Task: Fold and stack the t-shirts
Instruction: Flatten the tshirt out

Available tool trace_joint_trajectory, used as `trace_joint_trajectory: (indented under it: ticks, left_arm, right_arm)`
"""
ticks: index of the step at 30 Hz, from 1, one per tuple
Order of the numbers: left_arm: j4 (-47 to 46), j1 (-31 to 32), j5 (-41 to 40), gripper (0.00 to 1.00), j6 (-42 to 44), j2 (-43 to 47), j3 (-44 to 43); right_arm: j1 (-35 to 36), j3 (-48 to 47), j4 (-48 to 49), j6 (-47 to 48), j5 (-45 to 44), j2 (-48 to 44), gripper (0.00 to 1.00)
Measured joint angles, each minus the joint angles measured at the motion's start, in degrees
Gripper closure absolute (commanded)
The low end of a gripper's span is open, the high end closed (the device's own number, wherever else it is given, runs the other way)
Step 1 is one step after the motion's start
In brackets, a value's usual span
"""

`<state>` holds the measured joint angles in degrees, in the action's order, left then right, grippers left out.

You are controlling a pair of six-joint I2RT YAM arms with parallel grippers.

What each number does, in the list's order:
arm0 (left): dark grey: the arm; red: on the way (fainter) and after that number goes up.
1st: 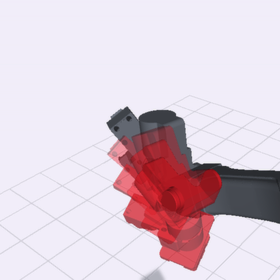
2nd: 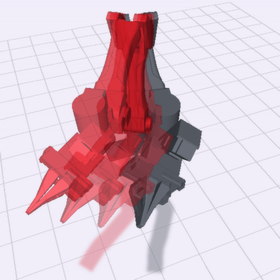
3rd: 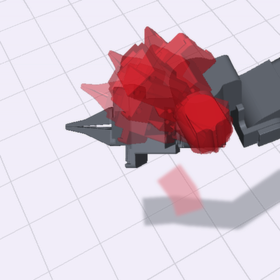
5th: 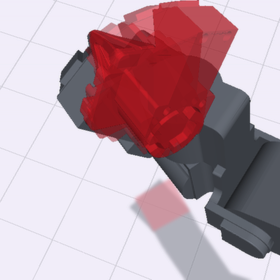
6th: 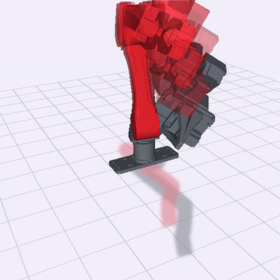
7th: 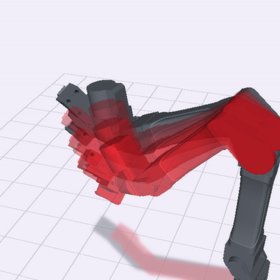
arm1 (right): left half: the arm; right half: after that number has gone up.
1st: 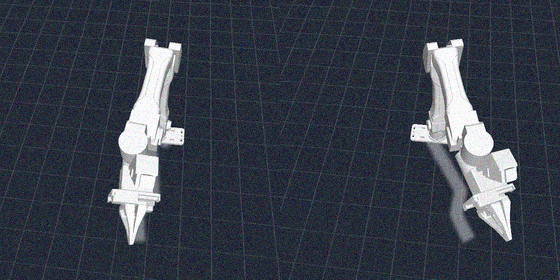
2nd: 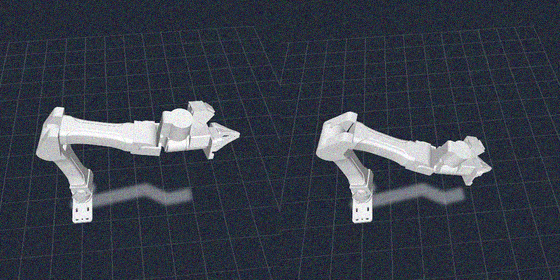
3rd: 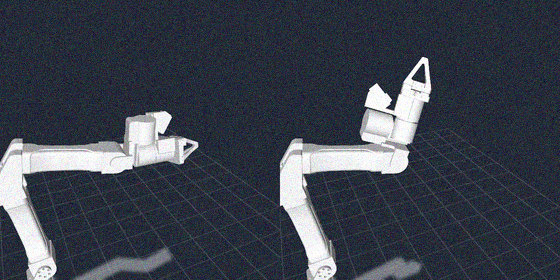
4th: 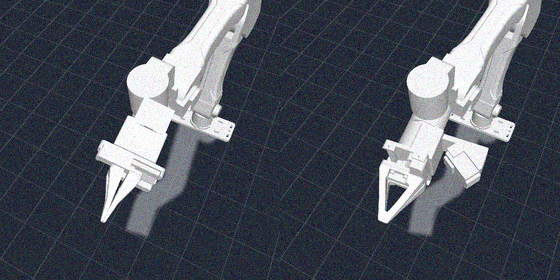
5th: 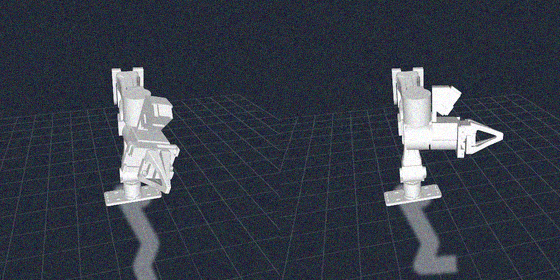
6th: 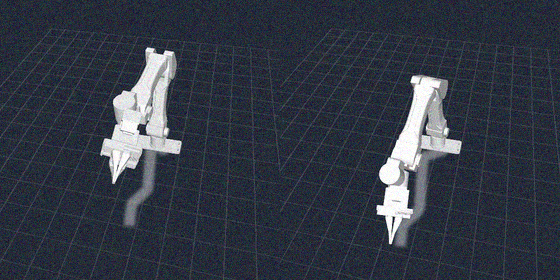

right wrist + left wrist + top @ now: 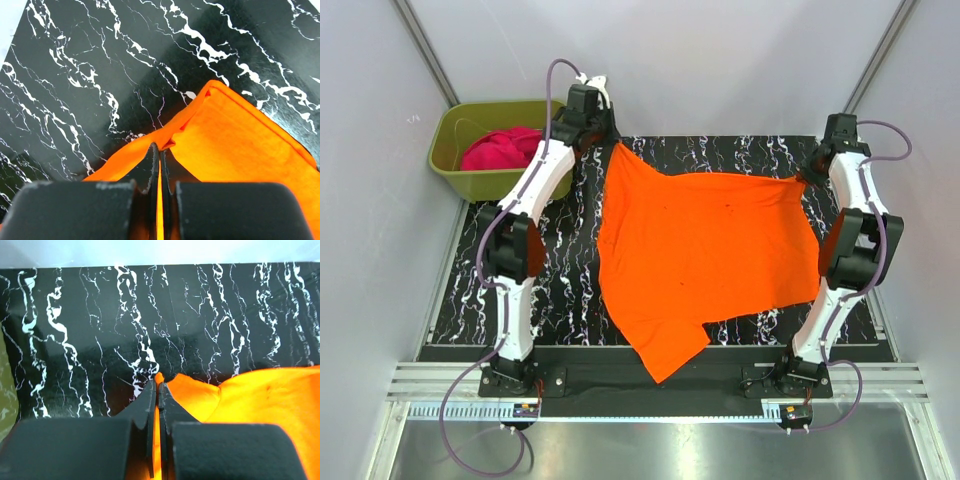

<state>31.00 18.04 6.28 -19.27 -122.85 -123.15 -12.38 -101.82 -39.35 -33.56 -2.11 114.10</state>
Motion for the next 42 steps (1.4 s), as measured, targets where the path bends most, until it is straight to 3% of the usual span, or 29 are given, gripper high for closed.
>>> trace_joint_trajectory:
  ticks: [12, 16, 17, 18, 19, 20, 22, 23, 25, 28, 30, 36, 39, 42]
  left_arm:
    - [-8.31, -1.46, -1.40, 1.00, 4.20, -4.04, -5.81]
    - [-10.27, -2.12, -2.14, 1.00, 5.31, -4.20, -7.45]
    - [-10.67, -2.23, -2.23, 0.96, 5.64, -4.28, -8.09]
    - [-11.13, -2.29, -2.23, 0.74, 5.95, -4.35, -8.41]
    - [-11.50, -2.36, -2.23, 0.62, 6.40, -4.35, -8.70]
    - [-11.82, -2.36, -2.34, 0.55, 6.93, -4.31, -8.76]
    - [-12.26, -2.27, -3.17, 0.38, 7.65, -3.96, -8.22]
    - [-12.39, -2.16, -3.50, 0.34, 8.07, -3.41, -7.30]
    - [-12.00, -1.77, -4.52, 0.24, 8.66, -0.61, -2.54]
    - [-9.94, -1.11, -6.34, 0.24, 8.90, 6.10, 7.02]
    - [-8.20, -0.35, -6.93, 0.30, 8.22, 12.72, 14.84]
    - [-4.46, 4.76, -5.38, 0.51, 4.50, 40.30, 42.14]
    - [-1.88, 11.21, -4.33, 0.48, 2.32, 52.54, 53.18]
    - [-0.39, 16.65, -1.75, 0.44, -0.96, 59.19, 62.88]
  right_arm:
    - [0.00, -9.94, -0.35, -1.31, 2.32, 7.91, 1.00]
    - [0.00, -12.24, -0.39, -2.58, 3.34, 8.79, 0.93]
    - [0.00, -12.70, -0.42, -2.73, 3.50, 8.92, 0.87]
    - [0.00, -13.27, -0.46, -2.93, 3.72, 9.09, 0.81]
    - [0.00, -13.77, -0.52, -2.84, 3.80, 9.27, 0.75]
    - [0.00, -14.47, -0.59, -2.73, 4.07, 9.62, 0.60]
    - [-0.02, -15.78, -1.05, -2.36, 4.59, 10.27, 0.48]
    - [-0.02, -16.41, -1.49, -1.86, 4.66, 10.60, 0.40]
    - [-0.02, -17.38, -3.23, -0.92, 4.52, 11.02, 0.36]
    - [-0.02, -17.46, -7.08, -0.07, 3.43, 10.97, 0.31]
    - [-0.04, -14.69, -8.20, 0.28, 2.29, 9.73, 0.31]
    - [-0.04, 6.80, -10.38, -0.68, 2.16, -4.31, 0.35]
    - [-0.02, 16.70, -9.88, -1.20, 3.82, -12.94, 0.36]
    - [0.02, 24.48, -9.94, -1.14, 4.90, -19.61, 0.34]
